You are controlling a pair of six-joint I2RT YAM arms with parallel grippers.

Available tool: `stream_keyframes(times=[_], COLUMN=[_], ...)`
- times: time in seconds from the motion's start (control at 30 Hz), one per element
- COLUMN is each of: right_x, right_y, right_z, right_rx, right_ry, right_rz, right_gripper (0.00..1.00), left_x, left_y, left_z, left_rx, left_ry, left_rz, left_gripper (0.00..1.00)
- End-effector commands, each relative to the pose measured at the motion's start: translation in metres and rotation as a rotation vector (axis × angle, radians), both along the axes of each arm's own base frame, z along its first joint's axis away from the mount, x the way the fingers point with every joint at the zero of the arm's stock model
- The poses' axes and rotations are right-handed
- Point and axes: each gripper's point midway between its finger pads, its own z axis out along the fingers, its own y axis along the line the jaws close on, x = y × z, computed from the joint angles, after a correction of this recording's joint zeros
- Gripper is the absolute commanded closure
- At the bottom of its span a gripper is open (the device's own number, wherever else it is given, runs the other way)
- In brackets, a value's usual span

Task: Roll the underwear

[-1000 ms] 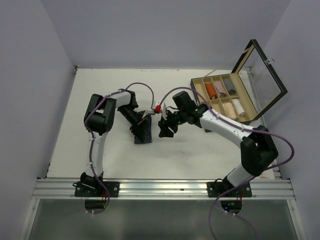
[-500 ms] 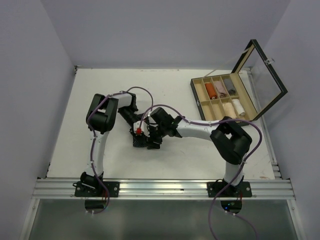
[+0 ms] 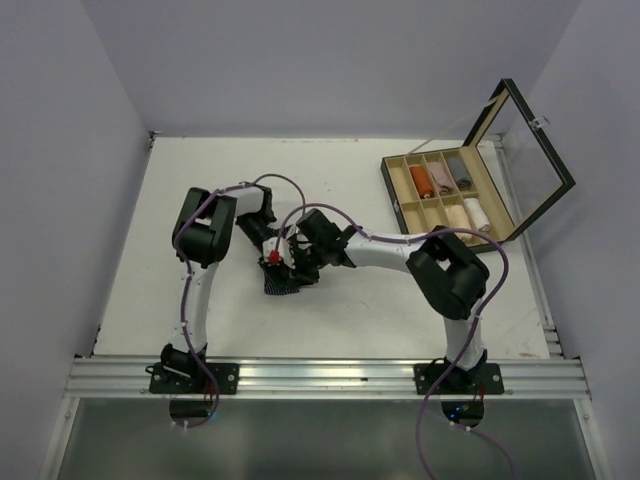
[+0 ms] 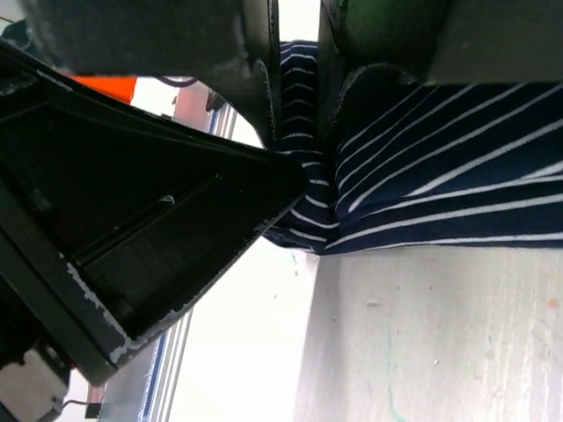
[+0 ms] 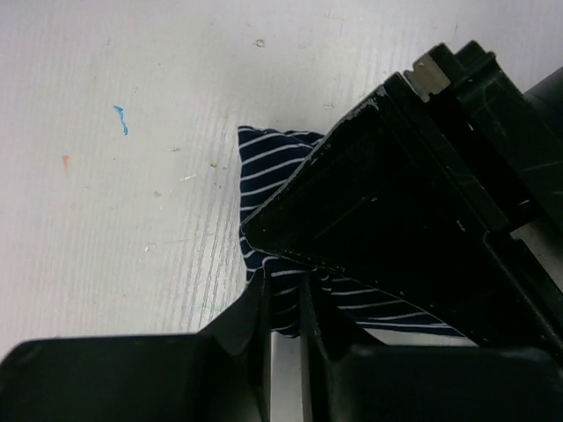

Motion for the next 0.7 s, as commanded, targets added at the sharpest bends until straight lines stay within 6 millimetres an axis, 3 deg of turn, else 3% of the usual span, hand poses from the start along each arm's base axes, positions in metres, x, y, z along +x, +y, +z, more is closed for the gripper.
stream_keyframes(times=[0.0,0.03,0.1,0.13,0.23,0.37,0.4,0.5,0.57,0.6,0.67], right_x=[-0.018,-0.018,-0.020,-0.020,-0.021,-0.018,-0.014,-0.008,-0.006,-0.003,0.000], right_y=[0.002,0.004,-0.005,-0.005,-0.014,-0.017,-0.020,-0.017,-0.015,-0.016,-0.016], right_z=[-0.016,-0.012,-0.022,-0.019,-0.020,-0.019,-0.025,-0.023,-0.027,-0.028,-0.038], right_rx=[-0.029,-0.016,-0.049,-0.041,-0.050,-0.035,-0.039,-0.020,-0.023,-0.024,-0.054], right_ry=[0.124,0.153,0.207,0.229,0.318,0.451,0.487,0.572,0.651,0.681,0.768], right_rz=[0.067,0.078,0.065,0.070,0.061,0.007,-0.014,-0.047,-0.062,-0.076,-0.099], right_gripper=[0.93,1.00,1.00,1.00,1.00,1.00,1.00,1.00,1.00,1.00,1.00], left_x=[0.044,0.050,0.059,0.069,0.093,0.115,0.123,0.116,0.107,0.105,0.087], left_y=[0.012,0.011,0.013,0.012,0.020,0.055,0.063,0.087,0.093,0.094,0.098], left_z=[-0.056,-0.050,-0.040,-0.028,0.009,0.051,0.070,0.081,0.098,0.119,0.112], left_rx=[0.041,0.032,0.022,0.007,-0.040,-0.060,-0.057,-0.014,-0.002,-0.018,-0.001], left_ry=[-0.306,-0.340,-0.368,-0.415,-0.509,-0.657,-0.760,-0.842,-0.962,-1.083,-1.140], left_rz=[-0.083,-0.072,-0.037,-0.013,0.090,0.264,0.290,0.345,0.337,0.315,0.281], left_gripper=[0.81,0.80,0.77,0.71,0.68,0.64,0.64,0.61,0.56,0.55,0.48])
